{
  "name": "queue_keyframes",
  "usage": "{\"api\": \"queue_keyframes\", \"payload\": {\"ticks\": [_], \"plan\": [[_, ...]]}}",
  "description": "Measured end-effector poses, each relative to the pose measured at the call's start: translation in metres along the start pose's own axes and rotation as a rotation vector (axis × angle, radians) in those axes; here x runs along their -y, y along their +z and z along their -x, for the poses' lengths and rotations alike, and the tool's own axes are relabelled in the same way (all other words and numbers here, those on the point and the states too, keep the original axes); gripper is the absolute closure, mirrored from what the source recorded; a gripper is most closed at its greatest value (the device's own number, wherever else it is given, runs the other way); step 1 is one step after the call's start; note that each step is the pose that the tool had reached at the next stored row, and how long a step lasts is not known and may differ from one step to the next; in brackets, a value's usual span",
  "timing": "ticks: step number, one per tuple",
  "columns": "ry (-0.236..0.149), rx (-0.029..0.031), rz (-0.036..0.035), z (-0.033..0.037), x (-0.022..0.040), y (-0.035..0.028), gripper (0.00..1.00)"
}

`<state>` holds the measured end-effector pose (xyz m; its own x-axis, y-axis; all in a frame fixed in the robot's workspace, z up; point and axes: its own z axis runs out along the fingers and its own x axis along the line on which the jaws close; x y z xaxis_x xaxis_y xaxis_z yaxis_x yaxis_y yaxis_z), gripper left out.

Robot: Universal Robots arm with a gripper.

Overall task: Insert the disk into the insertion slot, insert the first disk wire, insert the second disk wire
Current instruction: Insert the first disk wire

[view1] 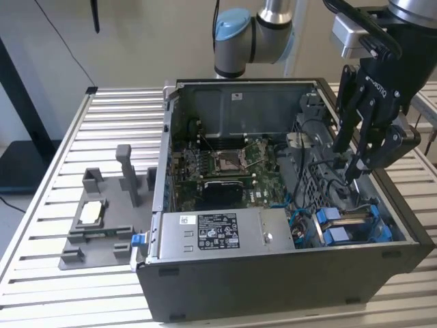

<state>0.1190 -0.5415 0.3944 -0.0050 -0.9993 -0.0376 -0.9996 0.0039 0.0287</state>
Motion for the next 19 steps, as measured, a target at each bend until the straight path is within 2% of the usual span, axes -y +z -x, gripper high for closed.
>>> {"api": "queue_keyframes", "payload": {"ticks": [4,8,11,14,19], "plan": [[0.000,0.0008,0.0000,0.0006,0.0004,0.0001,0.47],[0.000,0.0146,0.0000,0.0008,0.0009,0.0001,0.47],[-0.001,0.0186,0.0001,0.0009,0.0025,0.0031,0.47],[0.000,0.0199,0.0028,0.0012,0.0034,0.0059,0.47],[0.000,0.0202,0.0059,0.0053,0.0035,0.0074,0.47]]}}
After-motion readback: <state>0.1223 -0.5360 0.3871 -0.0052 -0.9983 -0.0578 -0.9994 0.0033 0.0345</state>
